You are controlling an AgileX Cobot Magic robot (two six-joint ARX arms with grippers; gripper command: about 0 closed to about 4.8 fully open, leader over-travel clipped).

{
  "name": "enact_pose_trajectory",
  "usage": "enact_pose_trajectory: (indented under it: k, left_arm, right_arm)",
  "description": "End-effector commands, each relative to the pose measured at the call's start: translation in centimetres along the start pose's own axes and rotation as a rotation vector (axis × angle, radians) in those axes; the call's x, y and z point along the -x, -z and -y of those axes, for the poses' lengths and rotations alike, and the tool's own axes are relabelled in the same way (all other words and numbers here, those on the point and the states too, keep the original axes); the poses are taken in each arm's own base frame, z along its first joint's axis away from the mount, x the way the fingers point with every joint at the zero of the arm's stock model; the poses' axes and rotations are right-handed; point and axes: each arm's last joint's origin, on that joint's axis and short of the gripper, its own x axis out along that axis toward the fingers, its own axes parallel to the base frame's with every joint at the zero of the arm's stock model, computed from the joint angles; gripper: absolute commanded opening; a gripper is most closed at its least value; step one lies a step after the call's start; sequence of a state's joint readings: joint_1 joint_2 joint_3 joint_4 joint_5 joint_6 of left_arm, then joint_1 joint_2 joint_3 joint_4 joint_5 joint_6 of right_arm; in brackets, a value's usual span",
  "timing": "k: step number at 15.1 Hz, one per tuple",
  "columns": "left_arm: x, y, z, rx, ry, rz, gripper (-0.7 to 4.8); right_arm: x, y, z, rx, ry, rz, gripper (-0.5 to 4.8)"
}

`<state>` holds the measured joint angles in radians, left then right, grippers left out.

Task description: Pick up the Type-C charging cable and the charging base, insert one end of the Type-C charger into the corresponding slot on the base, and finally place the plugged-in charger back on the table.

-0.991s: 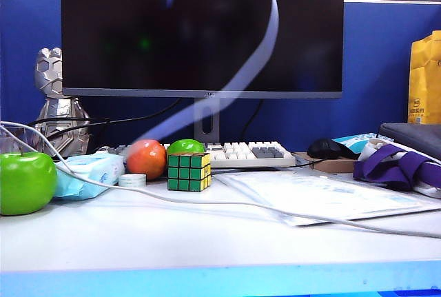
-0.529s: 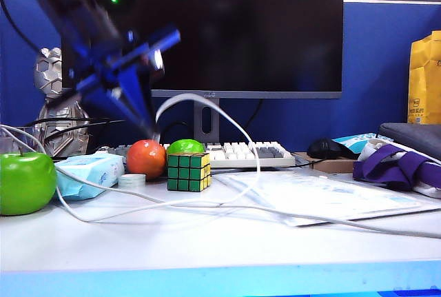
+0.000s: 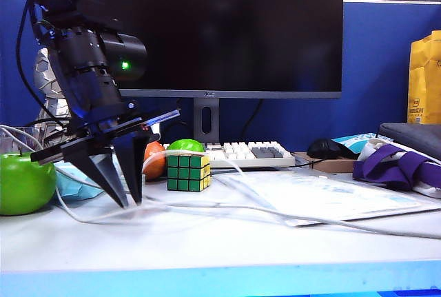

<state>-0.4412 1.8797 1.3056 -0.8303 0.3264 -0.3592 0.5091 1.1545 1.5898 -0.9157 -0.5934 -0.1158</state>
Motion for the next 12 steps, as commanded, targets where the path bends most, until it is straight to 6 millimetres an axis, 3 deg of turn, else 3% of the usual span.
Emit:
enact_pose_trajectory:
  k: [1,7,12]
  left_arm:
    - [0.2,-0.1,0.1,-0.004,-0.003,0.014,1.88]
    - [1.4,-1.0,1.0,0.235,0.096,0.098,1.77]
    - [-0.7,-2.1,0.9,0.4,0.173,0.077,1.5]
  right_arm:
    - [0.3,-0.4,-0.2,0.017,-0.001,0.031,-0.04]
    - [0.3,-0.3,-0.2,0.016,-0.001,0.03,-0.04]
    - [0.3,-0.3,-0.2,0.014,-0.002,0.028,-0.04]
